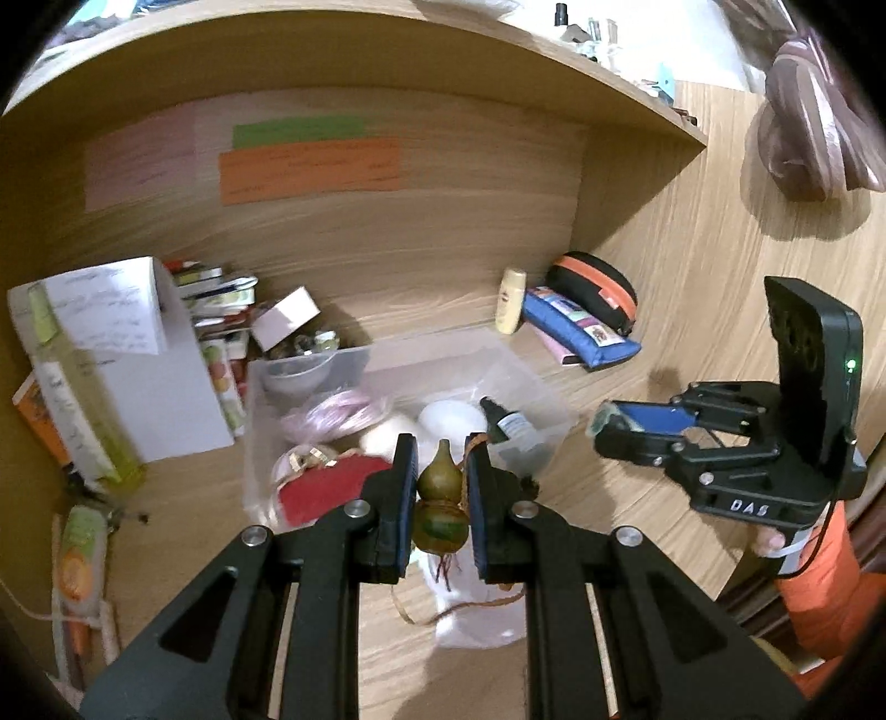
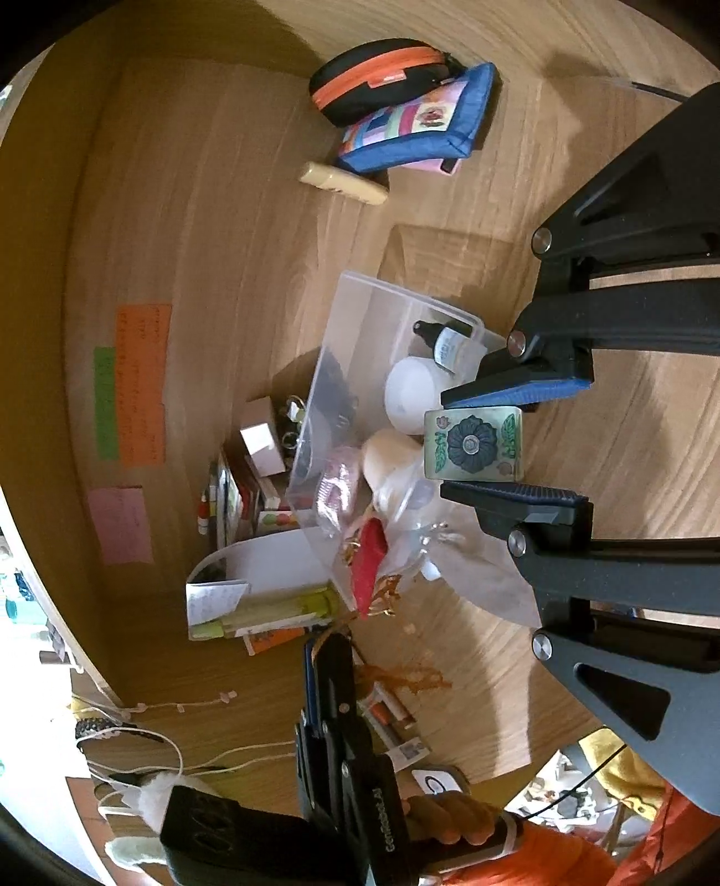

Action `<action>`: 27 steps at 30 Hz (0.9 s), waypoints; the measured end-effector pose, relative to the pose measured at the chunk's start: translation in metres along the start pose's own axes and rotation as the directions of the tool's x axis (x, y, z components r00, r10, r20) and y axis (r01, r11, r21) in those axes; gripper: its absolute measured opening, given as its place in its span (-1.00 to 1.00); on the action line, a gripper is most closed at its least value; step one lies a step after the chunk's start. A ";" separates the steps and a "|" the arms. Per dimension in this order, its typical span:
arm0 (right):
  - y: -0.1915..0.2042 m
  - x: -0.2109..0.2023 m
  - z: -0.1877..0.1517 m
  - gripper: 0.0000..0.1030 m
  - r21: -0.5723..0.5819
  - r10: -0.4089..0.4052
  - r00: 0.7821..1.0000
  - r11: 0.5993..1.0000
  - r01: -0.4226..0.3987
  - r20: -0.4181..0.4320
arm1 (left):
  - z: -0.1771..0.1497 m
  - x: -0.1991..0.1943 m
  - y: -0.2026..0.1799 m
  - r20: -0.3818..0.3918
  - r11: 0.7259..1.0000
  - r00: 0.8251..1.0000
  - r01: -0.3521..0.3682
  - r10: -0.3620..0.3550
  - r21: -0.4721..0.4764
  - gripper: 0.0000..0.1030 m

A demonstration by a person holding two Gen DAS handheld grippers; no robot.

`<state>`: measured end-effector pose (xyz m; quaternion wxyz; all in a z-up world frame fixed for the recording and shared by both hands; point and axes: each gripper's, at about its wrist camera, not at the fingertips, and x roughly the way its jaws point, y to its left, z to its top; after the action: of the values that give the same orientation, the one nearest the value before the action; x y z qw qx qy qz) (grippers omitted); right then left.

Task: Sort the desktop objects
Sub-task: 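Carry the gourd charm and green badge into the clear bin and release both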

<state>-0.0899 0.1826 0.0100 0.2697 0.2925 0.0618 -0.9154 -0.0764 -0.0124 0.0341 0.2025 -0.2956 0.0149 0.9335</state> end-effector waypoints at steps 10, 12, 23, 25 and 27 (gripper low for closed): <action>-0.012 0.020 0.019 -0.57 0.027 0.031 0.999 0.999 -0.031 0.014 | 0.031 0.035 0.013 -0.015 0.994 0.996 0.082 -0.083 -0.074 -0.69; -0.013 0.027 0.023 -0.57 0.032 0.037 0.999 0.999 -0.037 0.013 | 0.037 0.044 0.016 -0.018 0.994 0.997 0.075 -0.077 -0.081 -0.69; -0.023 0.075 0.033 -0.57 0.077 0.076 0.996 0.994 -0.073 -0.039 | 0.030 0.098 0.047 -0.058 0.992 0.998 -0.013 0.006 -0.128 -0.69; -0.025 0.083 0.031 -0.57 0.085 0.080 0.996 0.994 -0.075 -0.050 | 0.024 0.105 0.052 -0.065 0.990 0.998 -0.014 0.005 -0.137 -0.69; -0.028 0.092 0.028 -0.57 0.094 0.073 0.995 0.993 -0.067 -0.065 | 0.019 0.109 0.057 -0.067 0.989 0.998 -0.009 -0.001 -0.148 -0.69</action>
<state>-0.1815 0.1570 -0.0204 0.2854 0.3378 0.0185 -0.8967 -0.1900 -0.0213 -0.0159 0.1774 -0.3407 -0.0470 0.9221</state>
